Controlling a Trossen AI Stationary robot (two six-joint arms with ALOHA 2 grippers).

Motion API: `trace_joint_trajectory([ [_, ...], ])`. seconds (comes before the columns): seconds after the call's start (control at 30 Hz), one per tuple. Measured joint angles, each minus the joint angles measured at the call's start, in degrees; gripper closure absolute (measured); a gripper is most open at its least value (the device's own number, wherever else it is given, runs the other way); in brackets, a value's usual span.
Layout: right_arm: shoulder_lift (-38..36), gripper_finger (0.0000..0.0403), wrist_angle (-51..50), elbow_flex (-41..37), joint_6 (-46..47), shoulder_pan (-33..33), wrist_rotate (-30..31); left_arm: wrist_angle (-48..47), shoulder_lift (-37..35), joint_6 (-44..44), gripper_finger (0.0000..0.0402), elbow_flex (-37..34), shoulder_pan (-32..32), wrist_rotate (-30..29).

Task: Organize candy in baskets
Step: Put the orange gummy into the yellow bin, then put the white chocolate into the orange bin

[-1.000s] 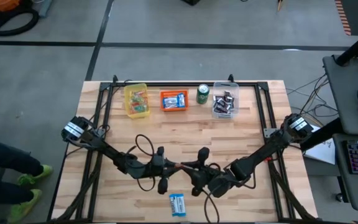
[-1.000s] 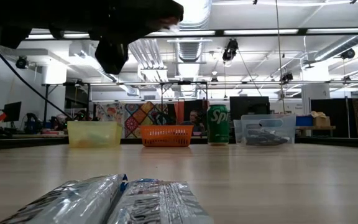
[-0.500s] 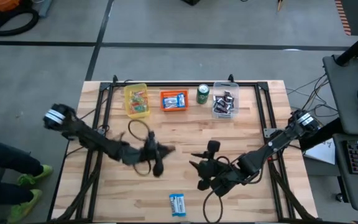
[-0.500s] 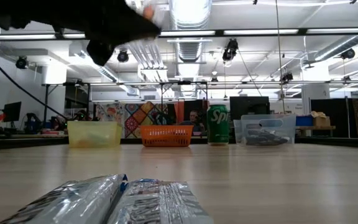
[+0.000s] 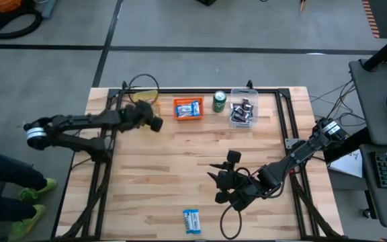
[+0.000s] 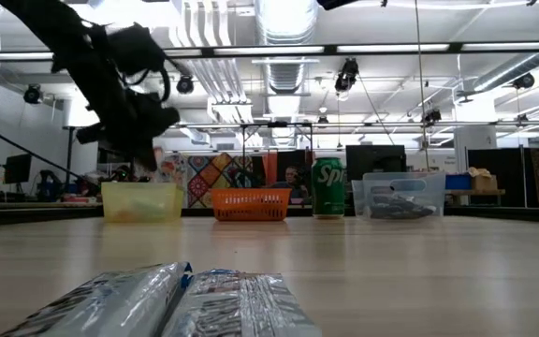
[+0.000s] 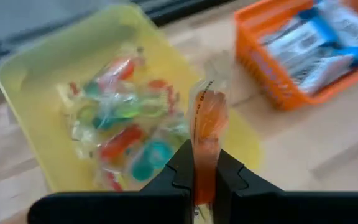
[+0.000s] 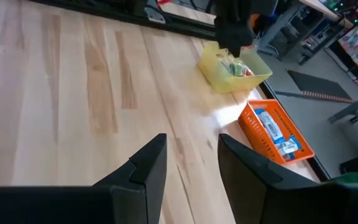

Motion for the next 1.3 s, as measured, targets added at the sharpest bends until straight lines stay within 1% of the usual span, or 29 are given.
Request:
trace_joint_trajectory([
  [0.07, 0.0, 0.0271, 0.11, -0.08, 0.05, 0.0, -0.01, -0.08, 0.75, 1.91, 0.04, -0.16, 3.79, 3.98],
  [0.2, 0.0, 0.0271, -0.11, -0.26, 0.28, 0.0, -0.03, -0.11, 2.61, 3.26, 0.0393, -0.18, 7.52, 4.8],
  [0.43, 0.02, 0.0271, -0.97, -0.39, 1.44, 0.0, -0.47, -0.01, 4.22, 4.41, 0.0346, -0.16, 8.17, 4.64],
  [0.63, 0.02, 0.0271, -1.0, -0.39, 1.88, 0.0, -0.63, -0.01, 3.87, 4.51, 0.03, -0.16, 7.94, 5.08],
  [0.73, 0.02, 0.0271, -1.02, -0.39, 2.27, 0.0, -2.46, -0.08, 3.54, 4.51, 0.0286, -0.16, 7.2, 5.47],
  [0.87, 0.07, 0.0271, -0.97, -0.51, 2.97, 0.0, -4.99, -0.02, 2.67, 4.53, 0.0275, -0.16, 5.43, 7.9],
  [1.03, 0.07, 0.0271, -0.72, -1.02, 3.86, 0.0, -5.87, -0.01, 0.06, 3.04, 0.0274, -0.16, 1.6, 10.11],
  [1.17, 0.07, 0.0271, 0.51, -2.22, 4.97, 0.0, -8.82, 0.12, -2.59, 0.62, 0.0274, -0.16, -4.17, 10.7],
  [1.3, 0.09, 0.0271, 6.43, -5.55, 4.36, 0.0, -11.36, 2.43, -3.92, -2.26, 0.0274, -0.16, -12.7, 10.17],
])
